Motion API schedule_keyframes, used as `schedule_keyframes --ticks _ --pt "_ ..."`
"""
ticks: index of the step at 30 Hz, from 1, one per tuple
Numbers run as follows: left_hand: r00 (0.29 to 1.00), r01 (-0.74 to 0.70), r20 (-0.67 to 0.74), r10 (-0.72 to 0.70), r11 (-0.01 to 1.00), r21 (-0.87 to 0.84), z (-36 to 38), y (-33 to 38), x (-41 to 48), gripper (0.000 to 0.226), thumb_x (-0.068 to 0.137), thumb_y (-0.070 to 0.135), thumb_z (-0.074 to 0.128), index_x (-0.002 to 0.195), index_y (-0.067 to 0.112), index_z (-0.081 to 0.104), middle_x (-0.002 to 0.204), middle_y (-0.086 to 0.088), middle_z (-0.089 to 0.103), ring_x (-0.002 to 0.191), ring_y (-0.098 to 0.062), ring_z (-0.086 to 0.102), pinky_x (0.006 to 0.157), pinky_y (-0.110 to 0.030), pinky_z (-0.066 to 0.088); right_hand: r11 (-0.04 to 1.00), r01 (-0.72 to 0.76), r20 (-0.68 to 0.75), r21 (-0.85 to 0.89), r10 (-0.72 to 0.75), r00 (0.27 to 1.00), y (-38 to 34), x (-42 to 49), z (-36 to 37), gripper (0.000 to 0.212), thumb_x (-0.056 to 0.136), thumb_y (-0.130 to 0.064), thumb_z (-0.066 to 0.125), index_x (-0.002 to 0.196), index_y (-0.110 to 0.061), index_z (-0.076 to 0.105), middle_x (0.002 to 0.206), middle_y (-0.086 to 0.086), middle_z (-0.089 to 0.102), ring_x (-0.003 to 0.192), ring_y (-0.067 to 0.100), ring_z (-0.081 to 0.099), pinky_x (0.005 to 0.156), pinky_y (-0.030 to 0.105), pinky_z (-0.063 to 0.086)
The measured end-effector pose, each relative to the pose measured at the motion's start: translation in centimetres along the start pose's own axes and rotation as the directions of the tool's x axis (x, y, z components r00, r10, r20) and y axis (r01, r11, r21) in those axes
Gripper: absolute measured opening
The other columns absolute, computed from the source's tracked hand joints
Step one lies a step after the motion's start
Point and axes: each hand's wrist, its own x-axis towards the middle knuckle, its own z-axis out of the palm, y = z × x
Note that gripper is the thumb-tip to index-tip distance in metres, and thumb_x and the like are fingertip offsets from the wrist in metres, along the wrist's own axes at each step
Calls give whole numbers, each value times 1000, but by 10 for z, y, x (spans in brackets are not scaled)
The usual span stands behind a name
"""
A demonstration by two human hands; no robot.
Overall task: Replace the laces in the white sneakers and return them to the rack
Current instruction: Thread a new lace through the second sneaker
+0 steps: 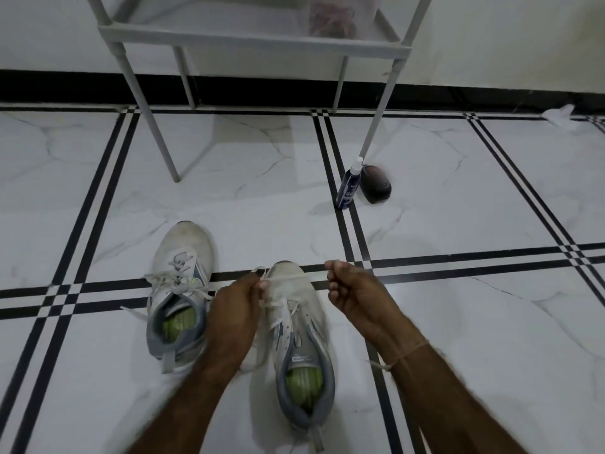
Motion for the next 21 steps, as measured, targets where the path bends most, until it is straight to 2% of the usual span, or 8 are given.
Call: schedule_keyframes --ticks 2,4,6,7,9,11,14,21 --pt "1000 11 10 -12 988 155 -5 -9 1 45 99 52 32 88 22 64 75 3 67 76 -27 67 66 -38 49 997 13 -24 -74 -15 1000 3 -2 -10 17 97 -11 61 108 1 68 91 11 71 71 12 66 63 19 57" --pt "991 -134 23 132 971 197 3 4 -4 39 98 50 40 118 26 64 114 -1 68 110 -26 61 94 -44 47 969 22 16 -248 -19 1000 10 -6 -5 17 99 -6 62 112 3 66 95 15 75 78 17 72 71 24 60" --pt "971 -224 97 221 974 26 16 29 -9 47 98 41 48 143 25 49 142 2 55 136 -20 45 116 -43 31 906 86 85 -415 -56 995 18 -8 9 18 96 -4 67 111 5 62 90 12 75 79 20 72 72 30 61" --pt "967 -203 135 217 973 -106 17 41 -11 47 99 38 48 145 27 47 143 4 55 136 -15 46 117 -38 32 881 127 107 -455 -87 990 20 -9 15 18 94 -2 68 108 6 61 88 10 74 79 20 72 70 32 62" --pt "972 -101 171 163 942 -321 18 50 -9 29 101 33 53 129 31 60 119 11 69 109 -4 64 95 -27 51 866 191 123 -462 -150 981 18 -8 21 17 93 -1 69 103 9 60 86 9 73 79 20 72 68 32 61" --pt "982 -48 155 108 936 -348 14 45 -7 16 98 23 63 108 33 70 93 16 73 87 -2 68 73 -19 53 866 200 149 -458 -147 978 13 -7 18 18 95 -3 67 104 12 62 85 14 72 80 23 73 71 32 62" --pt "989 -64 118 91 974 -216 6 37 -8 12 92 28 69 99 35 75 88 21 74 85 2 66 72 -17 47 831 194 178 -522 -116 977 17 -9 13 13 98 -2 63 107 8 66 85 14 74 81 24 75 74 32 63" --pt "999 -32 30 34 998 -58 9 44 -20 27 87 61 60 96 41 77 87 18 72 81 -1 62 70 -20 42 686 298 92 -663 -320 943 28 -6 12 21 92 -23 76 81 -6 72 71 8 74 64 16 69 59 24 53"
